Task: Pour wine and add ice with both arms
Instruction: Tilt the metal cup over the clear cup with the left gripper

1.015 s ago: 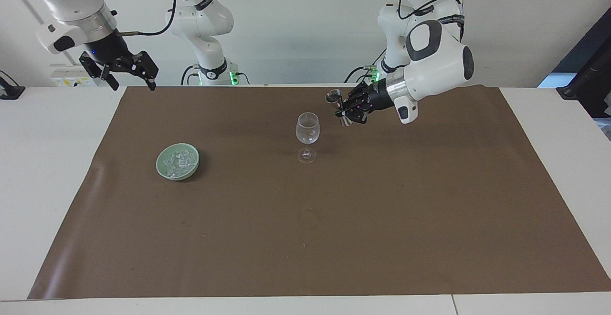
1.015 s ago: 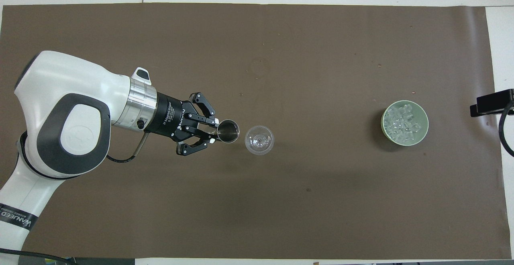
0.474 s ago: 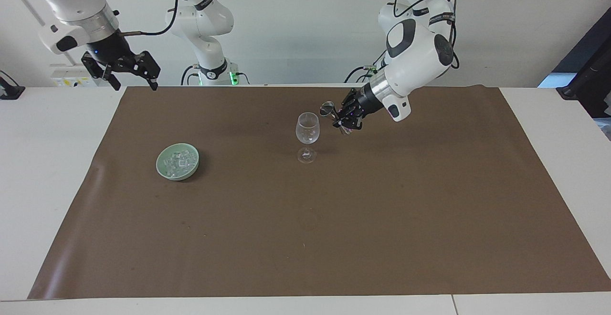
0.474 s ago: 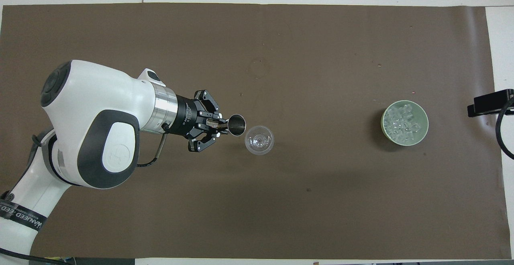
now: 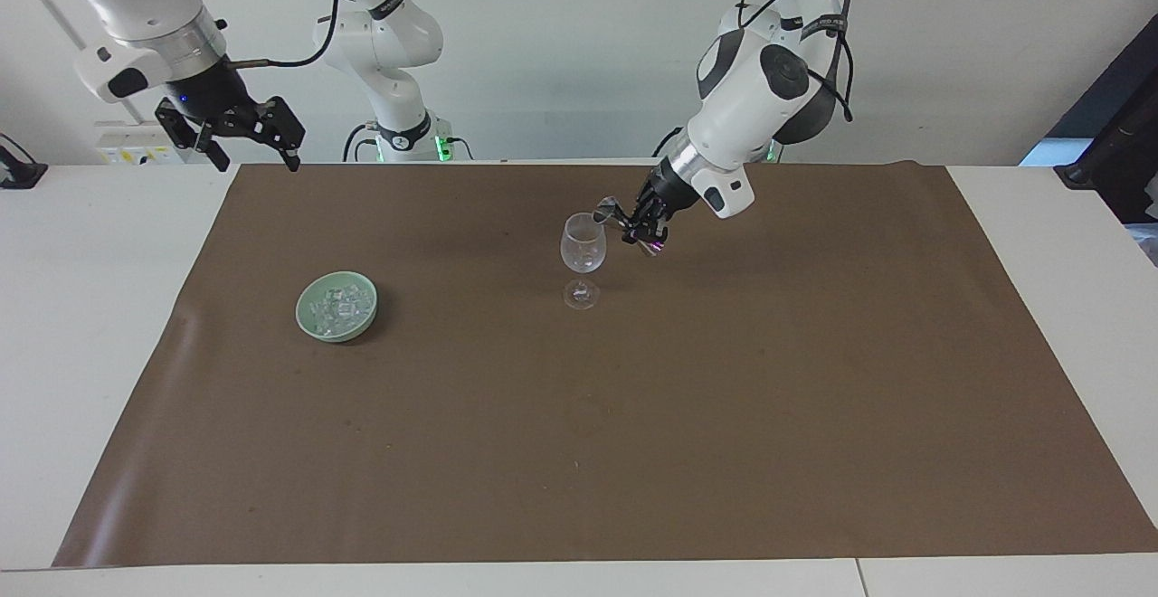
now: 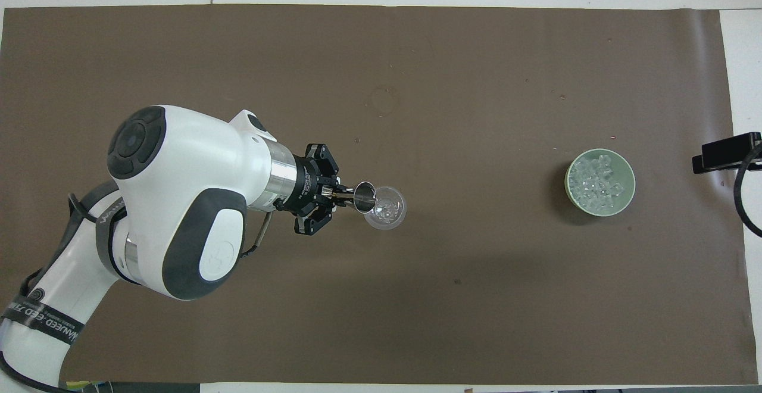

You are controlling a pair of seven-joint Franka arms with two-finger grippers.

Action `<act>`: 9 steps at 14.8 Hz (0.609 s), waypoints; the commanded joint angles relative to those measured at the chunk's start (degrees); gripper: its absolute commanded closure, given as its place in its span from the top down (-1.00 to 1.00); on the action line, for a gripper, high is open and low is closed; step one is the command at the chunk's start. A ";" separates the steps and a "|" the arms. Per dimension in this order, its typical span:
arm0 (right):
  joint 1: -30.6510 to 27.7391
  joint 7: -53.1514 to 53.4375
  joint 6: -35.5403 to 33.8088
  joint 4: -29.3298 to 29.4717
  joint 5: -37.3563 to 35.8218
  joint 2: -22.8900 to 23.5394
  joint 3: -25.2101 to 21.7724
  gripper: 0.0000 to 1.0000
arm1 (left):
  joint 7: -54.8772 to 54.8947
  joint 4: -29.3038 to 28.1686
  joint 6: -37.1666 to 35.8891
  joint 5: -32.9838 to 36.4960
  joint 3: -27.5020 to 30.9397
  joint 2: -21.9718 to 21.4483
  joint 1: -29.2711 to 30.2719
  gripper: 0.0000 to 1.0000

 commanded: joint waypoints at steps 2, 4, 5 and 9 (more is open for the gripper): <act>-0.27 -0.08 0.08 -1.00 0.59 -0.79 0.35 1.00 | -4.14 0.29 1.42 6.71 0.63 0.01 -2.83 -1.00; -0.19 -0.08 0.08 -1.00 0.59 -0.79 0.35 1.00 | -5.63 0.29 1.51 10.14 0.55 0.01 -3.71 -1.00; -0.27 -0.08 -0.01 -1.00 0.59 -0.79 0.44 1.00 | -6.68 0.46 1.51 12.07 0.55 0.01 -4.32 -1.00; -0.01 -0.26 0.42 -1.26 0.59 -0.88 0.62 1.00 | -10.55 1.17 1.51 18.75 -0.33 0.01 -5.21 -1.00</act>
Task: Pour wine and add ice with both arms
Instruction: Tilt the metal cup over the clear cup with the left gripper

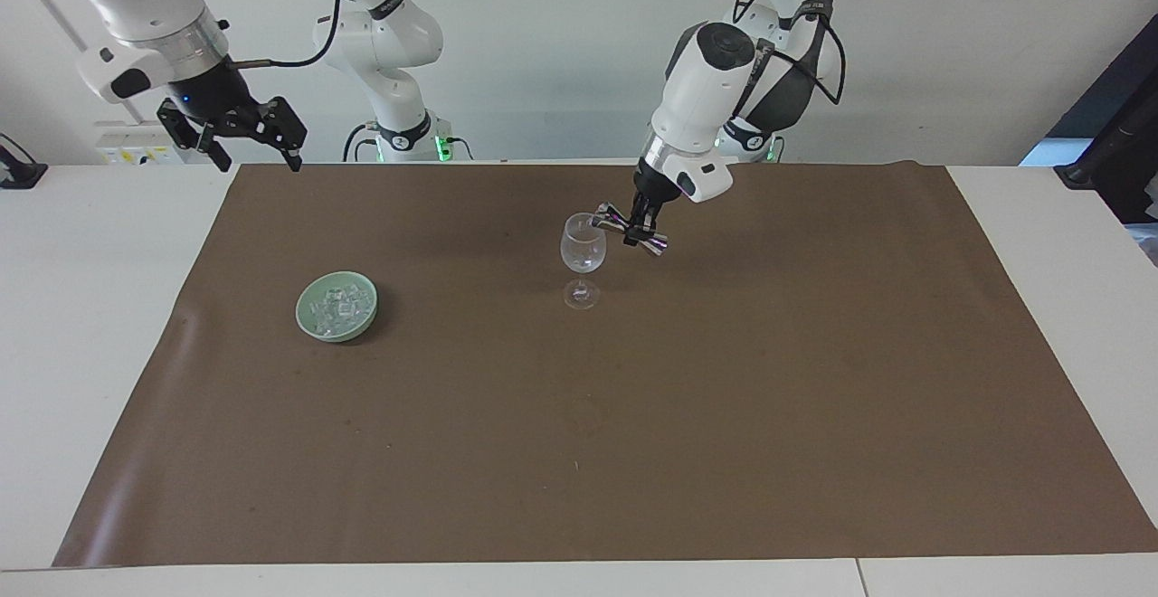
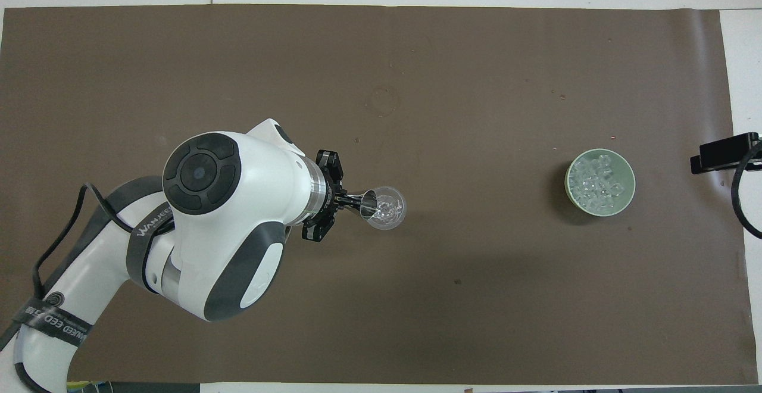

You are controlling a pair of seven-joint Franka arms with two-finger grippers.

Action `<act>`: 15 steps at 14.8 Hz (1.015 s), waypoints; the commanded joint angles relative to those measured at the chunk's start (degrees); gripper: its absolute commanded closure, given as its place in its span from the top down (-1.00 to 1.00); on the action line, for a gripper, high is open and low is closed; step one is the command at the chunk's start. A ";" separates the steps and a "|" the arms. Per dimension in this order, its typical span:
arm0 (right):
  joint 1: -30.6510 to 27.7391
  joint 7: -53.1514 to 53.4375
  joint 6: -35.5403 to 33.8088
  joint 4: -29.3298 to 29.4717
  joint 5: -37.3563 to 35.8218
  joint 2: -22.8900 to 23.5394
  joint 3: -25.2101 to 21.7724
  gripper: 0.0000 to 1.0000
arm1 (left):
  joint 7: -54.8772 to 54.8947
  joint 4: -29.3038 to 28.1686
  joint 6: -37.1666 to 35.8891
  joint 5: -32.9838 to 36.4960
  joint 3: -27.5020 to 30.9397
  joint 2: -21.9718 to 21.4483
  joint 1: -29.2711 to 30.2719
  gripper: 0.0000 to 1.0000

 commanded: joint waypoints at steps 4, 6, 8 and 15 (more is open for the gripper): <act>0.97 -0.26 0.78 -1.17 0.67 -0.88 0.40 1.00 | -8.05 1.77 0.64 10.76 -0.09 0.19 -3.50 -1.00; 0.97 -0.26 0.78 -1.34 0.85 -0.88 0.40 1.00 | -11.65 2.13 0.64 15.41 -0.17 0.28 -4.64 -1.00; 0.97 -0.34 0.87 -1.78 2.94 -0.97 0.40 1.00 | -14.90 2.13 0.38 19.89 -0.17 0.19 -6.22 -1.00; 1.06 -0.43 2.45 -3.01 4.10 -1.32 0.40 1.00 | -16.24 2.65 -2.70 29.05 -2.63 -0.25 -7.11 -1.00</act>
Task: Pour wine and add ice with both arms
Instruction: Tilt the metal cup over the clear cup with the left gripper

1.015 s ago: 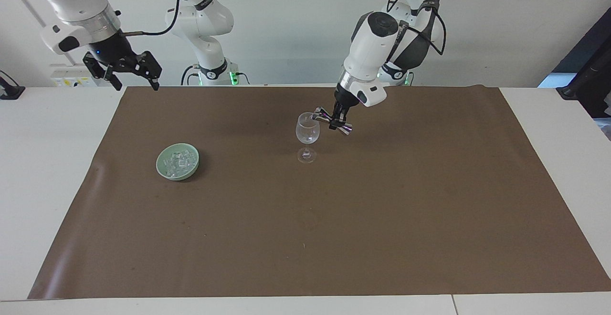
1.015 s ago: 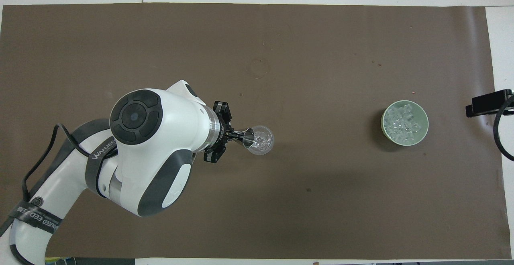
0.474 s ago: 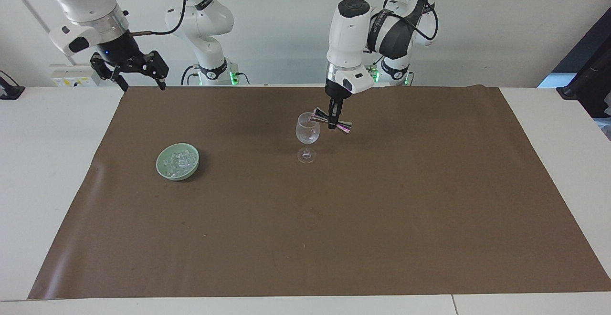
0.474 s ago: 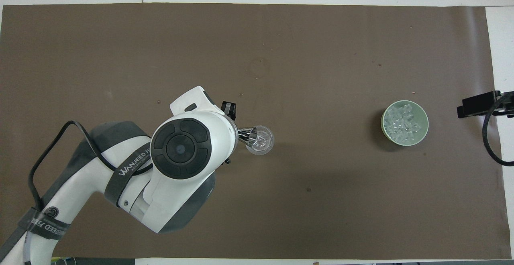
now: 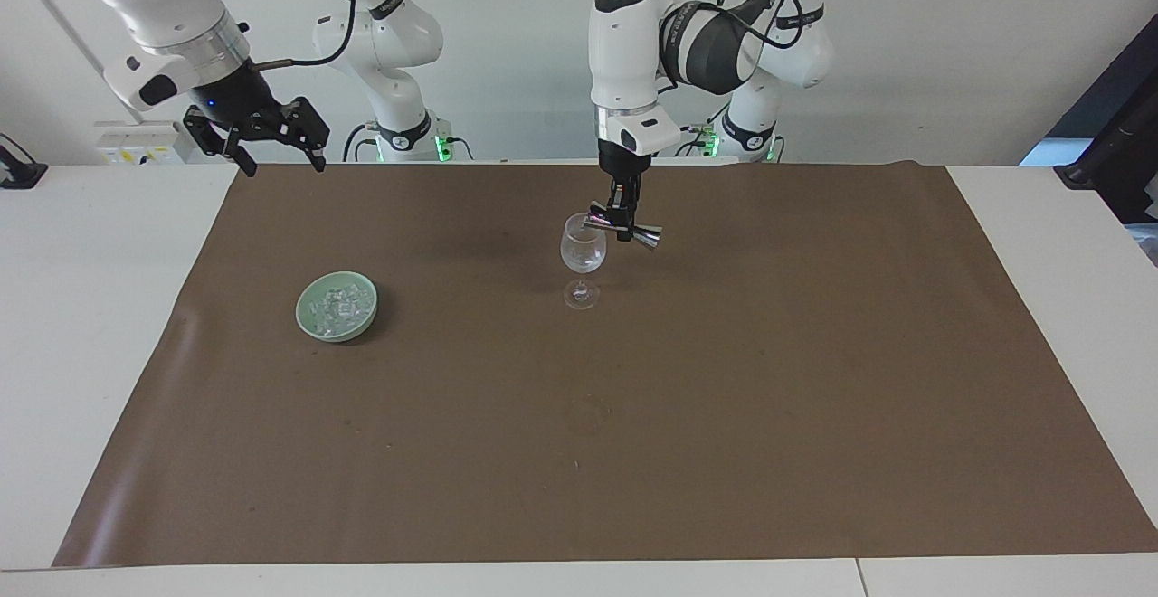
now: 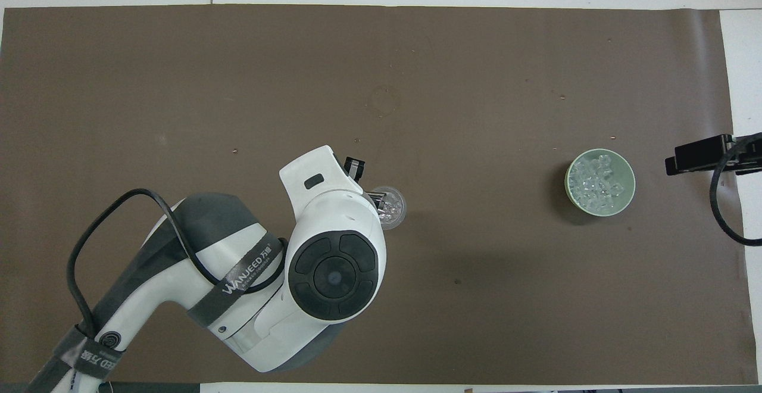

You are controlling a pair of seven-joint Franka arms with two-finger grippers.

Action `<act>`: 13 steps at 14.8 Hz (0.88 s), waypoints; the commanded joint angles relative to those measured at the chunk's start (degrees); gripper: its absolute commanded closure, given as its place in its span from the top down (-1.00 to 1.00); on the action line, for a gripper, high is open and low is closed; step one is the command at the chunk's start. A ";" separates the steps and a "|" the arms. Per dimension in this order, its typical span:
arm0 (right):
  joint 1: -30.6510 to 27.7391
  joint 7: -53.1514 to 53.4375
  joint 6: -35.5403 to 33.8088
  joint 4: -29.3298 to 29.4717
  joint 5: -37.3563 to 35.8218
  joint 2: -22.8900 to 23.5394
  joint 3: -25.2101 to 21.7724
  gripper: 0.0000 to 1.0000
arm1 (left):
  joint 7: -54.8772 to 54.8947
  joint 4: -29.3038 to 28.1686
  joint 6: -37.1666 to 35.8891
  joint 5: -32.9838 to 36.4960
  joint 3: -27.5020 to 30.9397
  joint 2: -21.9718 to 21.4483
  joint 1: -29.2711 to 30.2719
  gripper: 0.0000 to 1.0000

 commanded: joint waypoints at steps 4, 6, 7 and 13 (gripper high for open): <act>-0.36 -4.63 3.02 -2.99 0.96 -1.32 0.15 1.00 | -2.20 1.09 -3.83 5.06 -0.07 -0.52 -1.89 -1.00; -0.36 -4.99 5.04 -4.66 0.87 -1.76 0.15 1.00 | -3.96 1.18 -3.31 6.73 -0.15 -0.52 -1.89 -1.00; -0.36 -5.17 5.49 -5.02 0.87 -1.59 0.15 1.00 | -4.14 1.18 -3.30 6.74 -0.15 -0.52 -1.89 -1.00; 0.87 -8.76 15.14 -12.12 0.87 -1.84 0.15 1.00 | -3.71 2.59 -3.21 3.85 -0.07 0.01 -0.84 -1.00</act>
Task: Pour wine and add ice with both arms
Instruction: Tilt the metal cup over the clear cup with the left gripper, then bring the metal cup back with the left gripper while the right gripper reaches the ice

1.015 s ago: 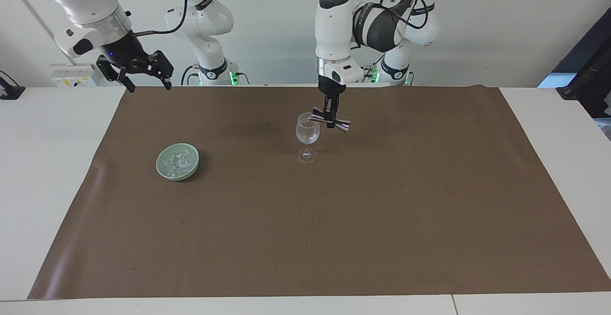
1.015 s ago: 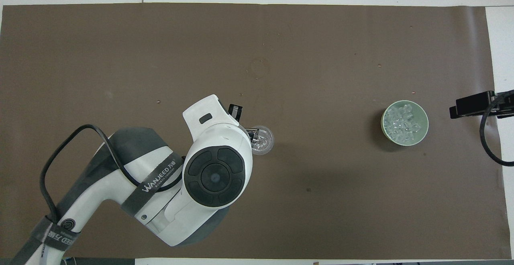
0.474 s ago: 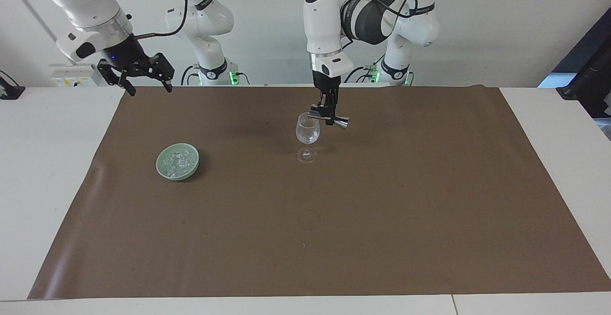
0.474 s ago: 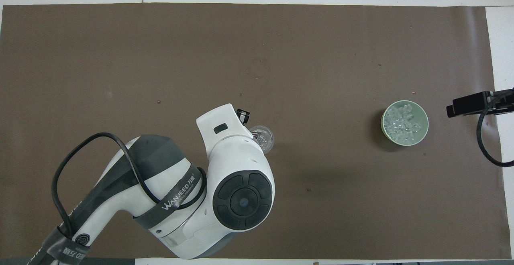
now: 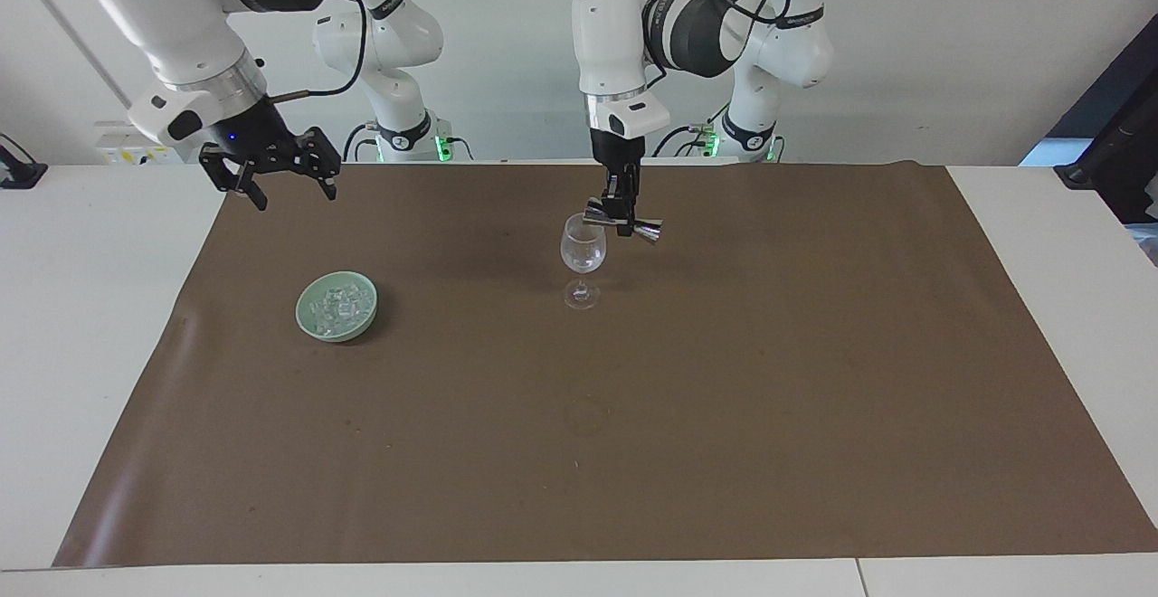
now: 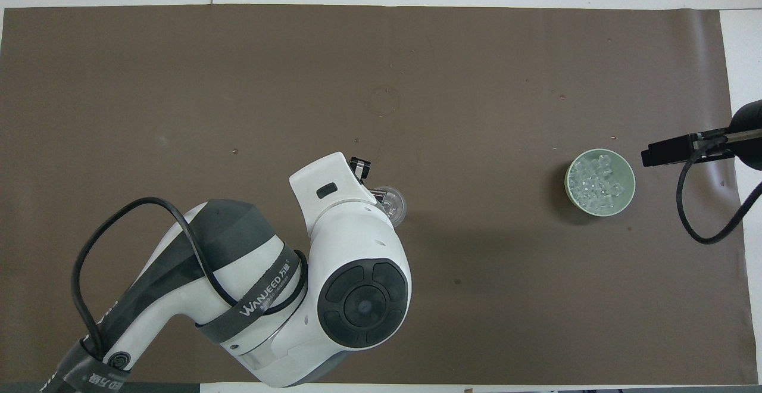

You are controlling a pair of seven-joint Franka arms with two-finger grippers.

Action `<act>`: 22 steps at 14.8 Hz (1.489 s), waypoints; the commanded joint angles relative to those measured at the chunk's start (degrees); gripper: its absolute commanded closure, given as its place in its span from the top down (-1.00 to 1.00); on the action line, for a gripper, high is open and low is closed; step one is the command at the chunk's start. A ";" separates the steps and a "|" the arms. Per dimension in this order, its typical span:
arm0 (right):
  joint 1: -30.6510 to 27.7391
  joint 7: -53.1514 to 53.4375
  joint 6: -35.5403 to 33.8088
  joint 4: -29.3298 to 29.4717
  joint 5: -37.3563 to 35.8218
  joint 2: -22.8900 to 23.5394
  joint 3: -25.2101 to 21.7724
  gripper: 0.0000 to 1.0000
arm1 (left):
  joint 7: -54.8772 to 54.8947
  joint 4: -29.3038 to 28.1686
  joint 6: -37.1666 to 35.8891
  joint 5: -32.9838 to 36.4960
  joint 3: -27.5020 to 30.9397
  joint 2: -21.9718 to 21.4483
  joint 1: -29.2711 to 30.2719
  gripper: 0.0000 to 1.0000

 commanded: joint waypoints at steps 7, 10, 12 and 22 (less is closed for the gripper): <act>-0.78 -12.88 12.42 -8.75 0.91 1.25 0.11 1.00 | 10.19 0.35 1.27 -20.47 0.29 0.68 9.16 -1.00; -1.04 -12.88 20.68 -14.73 0.91 3.00 0.02 1.00 | 19.95 0.35 0.66 -31.46 0.29 0.32 14.26 -1.00; -1.83 -11.91 23.07 -16.68 0.91 4.06 0.02 0.89 | 26.44 0.35 0.40 -38.83 0.38 0.32 17.69 -1.00; -2.36 -4.18 27.99 -22.93 0.83 6.87 0.02 0.43 | 55.10 -4.22 -4.87 -68.82 0.29 0.93 42.38 -1.00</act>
